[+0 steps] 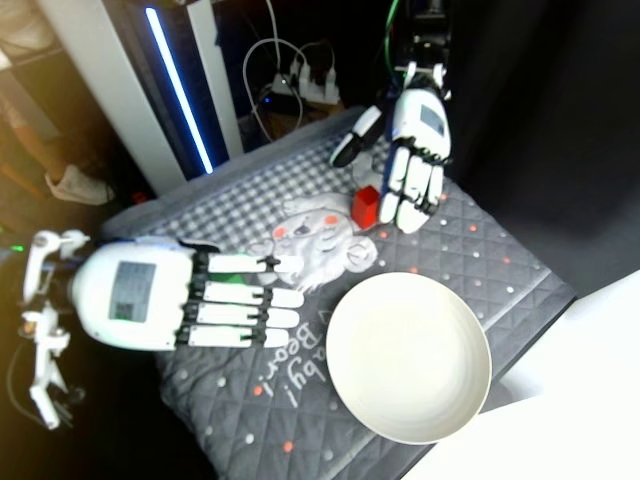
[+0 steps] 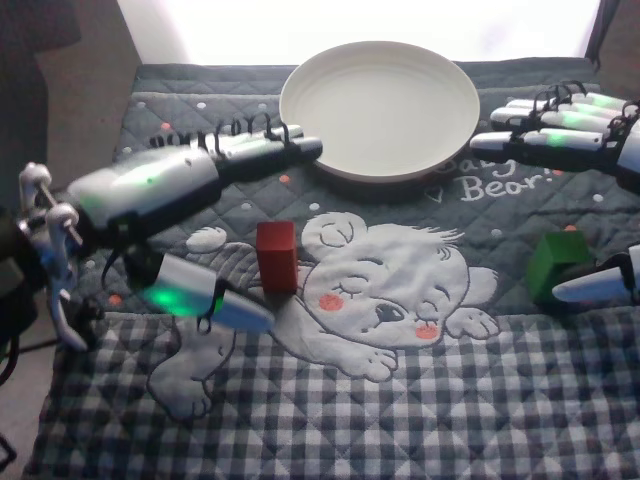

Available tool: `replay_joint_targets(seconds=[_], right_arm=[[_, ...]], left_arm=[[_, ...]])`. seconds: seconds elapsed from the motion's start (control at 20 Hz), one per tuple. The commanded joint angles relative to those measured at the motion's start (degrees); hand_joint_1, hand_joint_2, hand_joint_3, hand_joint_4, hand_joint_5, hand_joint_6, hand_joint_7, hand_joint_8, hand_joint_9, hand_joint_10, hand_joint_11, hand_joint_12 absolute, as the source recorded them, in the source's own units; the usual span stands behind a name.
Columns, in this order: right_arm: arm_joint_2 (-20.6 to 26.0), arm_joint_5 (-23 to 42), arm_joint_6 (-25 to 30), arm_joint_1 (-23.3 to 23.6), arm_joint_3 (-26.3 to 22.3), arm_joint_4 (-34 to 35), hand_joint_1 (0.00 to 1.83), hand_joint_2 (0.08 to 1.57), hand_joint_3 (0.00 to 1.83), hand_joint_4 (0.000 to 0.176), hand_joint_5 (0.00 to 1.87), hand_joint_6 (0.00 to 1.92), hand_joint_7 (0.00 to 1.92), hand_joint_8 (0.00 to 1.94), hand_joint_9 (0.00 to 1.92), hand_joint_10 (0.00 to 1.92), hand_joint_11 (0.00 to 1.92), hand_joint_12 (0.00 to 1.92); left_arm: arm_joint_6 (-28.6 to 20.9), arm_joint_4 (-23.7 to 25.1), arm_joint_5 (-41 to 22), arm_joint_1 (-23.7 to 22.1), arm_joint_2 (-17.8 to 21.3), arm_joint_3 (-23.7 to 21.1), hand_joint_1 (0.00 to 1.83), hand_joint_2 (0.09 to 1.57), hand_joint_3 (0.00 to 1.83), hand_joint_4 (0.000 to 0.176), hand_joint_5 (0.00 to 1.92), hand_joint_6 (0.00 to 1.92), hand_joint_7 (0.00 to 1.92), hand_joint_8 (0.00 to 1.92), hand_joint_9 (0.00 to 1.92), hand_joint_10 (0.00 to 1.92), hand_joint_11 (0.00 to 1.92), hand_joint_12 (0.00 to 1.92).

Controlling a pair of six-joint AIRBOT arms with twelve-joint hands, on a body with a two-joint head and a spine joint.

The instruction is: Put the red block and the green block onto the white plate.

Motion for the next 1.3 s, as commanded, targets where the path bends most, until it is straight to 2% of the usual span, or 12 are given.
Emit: replay_joint_targets(seconds=[0.0,0.3,0.4,0.65,0.75,0.85,0.9,1.0,1.05,1.15,1.2,1.25], right_arm=[[0.60,6.12,0.28,0.21,0.22,2.66,0.94,0.92,0.01,0.125,0.17,0.00,0.09,0.00,0.08,0.01,0.00,0.45],[-0.04,6.08,0.47,0.20,0.13,2.59,0.94,0.88,0.00,0.089,0.21,0.00,0.15,0.00,0.15,0.01,0.00,0.50],[-0.20,5.91,0.59,0.19,0.09,2.54,0.92,0.88,0.00,0.110,0.22,0.00,0.18,0.00,0.21,0.00,0.00,0.67],[-1.09,5.35,0.76,0.17,0.06,2.52,0.96,0.89,0.00,0.058,0.46,0.00,0.51,0.01,0.57,0.04,0.38,0.87],[-1.09,4.95,0.76,0.16,0.12,2.52,1.00,0.90,0.00,0.010,0.61,0.00,0.68,0.02,0.75,0.07,0.49,0.99],[-1.05,4.63,0.75,0.16,0.14,2.53,1.07,0.92,0.00,0.000,0.73,0.01,0.83,0.03,0.92,0.13,0.58,1.21],[-1.05,4.58,0.75,0.15,0.15,2.53,1.12,0.92,0.00,0.000,0.77,0.01,0.89,0.04,0.97,0.17,0.59,1.31],[-1.06,4.50,0.75,0.15,0.16,2.55,1.21,0.95,0.00,0.000,0.87,0.00,1.00,0.02,0.78,0.82,0.60,1.54],[-1.06,4.50,0.75,0.15,0.19,2.55,1.34,1.02,0.01,0.000,0.94,0.01,1.10,0.62,0.83,0.98,0.69,1.56],[-1.07,4.50,0.74,0.15,0.23,2.55,1.27,1.10,0.00,0.000,1.01,0.62,1.04,1.12,0.88,1.10,0.73,1.65],[-1.09,4.50,0.73,0.15,0.23,2.55,1.27,1.11,0.00,0.000,0.98,0.70,1.02,1.15,0.87,1.11,0.72,1.67],[-1.15,4.50,0.72,0.15,0.26,2.55,1.27,1.11,0.00,0.000,0.98,0.72,1.02,1.16,0.85,1.04,0.67,1.61]], left_arm=[[-0.85,-0.16,-6.13,-1.05,-0.52,0.39,0.99,0.78,0.00,0.000,0.21,0.00,0.18,0.00,0.18,0.01,0.00,0.74],[-2.02,1.79,-3.48,-2.15,-3.11,2.22,1.13,0.77,0.00,0.000,0.34,0.00,0.33,0.00,0.34,0.00,0.00,0.82],[-2.04,2.04,-2.31,-2.21,-4.50,3.08,1.12,0.76,0.00,0.000,0.41,0.00,0.49,0.01,0.51,0.02,0.13,0.85],[-2.06,2.63,-0.27,-2.51,-5.51,4.27,1.10,0.83,0.00,0.000,0.52,0.00,0.66,0.00,0.68,0.01,0.23,0.98],[-2.06,2.43,-0.18,-2.51,-5.58,4.50,1.12,0.85,0.00,0.000,0.67,0.00,0.75,0.01,0.70,0.01,0.15,1.08],[-2.06,1.90,-0.36,-2.50,-5.61,4.75,1.15,0.88,0.01,0.000,0.73,0.02,0.75,0.00,0.71,0.01,0.15,1.11],[-2.06,1.70,-0.45,-2.49,-5.61,4.80,1.17,0.88,0.00,0.000,0.76,0.01,0.78,0.00,0.75,0.02,0.24,1.09],[-2.06,0.74,-0.99,-2.35,-5.71,5.02,1.23,0.90,0.00,0.000,0.81,0.01,0.83,0.01,0.83,0.03,0.36,1.03],[-2.06,0.19,-1.31,-2.18,-5.82,5.15,1.26,0.91,0.00,0.000,0.86,0.01,0.87,0.01,0.84,0.03,0.35,1.07],[-2.05,-1.43,-2.16,-1.67,-6.30,5.79,1.35,0.94,0.00,0.000,0.92,0.01,0.96,0.02,0.92,0.05,0.41,1.13],[-2.05,-2.11,-2.41,-1.55,-6.55,6.11,1.38,1.00,0.01,0.000,0.94,0.00,1.13,0.56,1.00,0.05,0.52,1.09],[-2.05,-2.47,-2.54,-1.45,-6.69,6.26,1.29,1.06,0.00,0.000,0.94,0.77,1.20,0.64,1.07,0.05,0.57,1.12]])
